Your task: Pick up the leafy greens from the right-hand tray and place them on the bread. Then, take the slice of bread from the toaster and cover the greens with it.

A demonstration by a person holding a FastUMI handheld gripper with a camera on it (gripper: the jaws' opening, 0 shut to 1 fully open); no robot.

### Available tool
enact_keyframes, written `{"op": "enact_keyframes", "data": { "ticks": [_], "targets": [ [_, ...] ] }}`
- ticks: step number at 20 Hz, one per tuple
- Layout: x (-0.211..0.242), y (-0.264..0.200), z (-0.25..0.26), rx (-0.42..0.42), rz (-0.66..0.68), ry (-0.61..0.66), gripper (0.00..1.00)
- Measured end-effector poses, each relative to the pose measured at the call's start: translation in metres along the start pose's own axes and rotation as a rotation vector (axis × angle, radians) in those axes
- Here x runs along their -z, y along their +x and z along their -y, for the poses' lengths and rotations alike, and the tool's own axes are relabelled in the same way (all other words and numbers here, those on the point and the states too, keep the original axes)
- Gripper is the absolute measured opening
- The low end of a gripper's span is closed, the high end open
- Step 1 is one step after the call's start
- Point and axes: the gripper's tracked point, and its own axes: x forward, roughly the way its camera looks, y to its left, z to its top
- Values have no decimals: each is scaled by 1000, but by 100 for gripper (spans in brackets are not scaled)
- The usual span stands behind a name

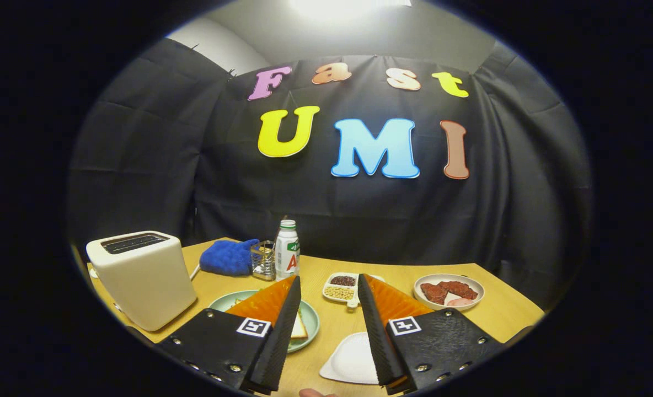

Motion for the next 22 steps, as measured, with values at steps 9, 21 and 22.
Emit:
{"op": "enact_keyframes", "data": {
  "ticks": [9,21,22],
  "targets": [
    [9,-33,147,133,-8,10,63],
    [58,-78,344,277,-37,29,63],
    [63,-79,358,269,-38,36,63]
  ]
}}
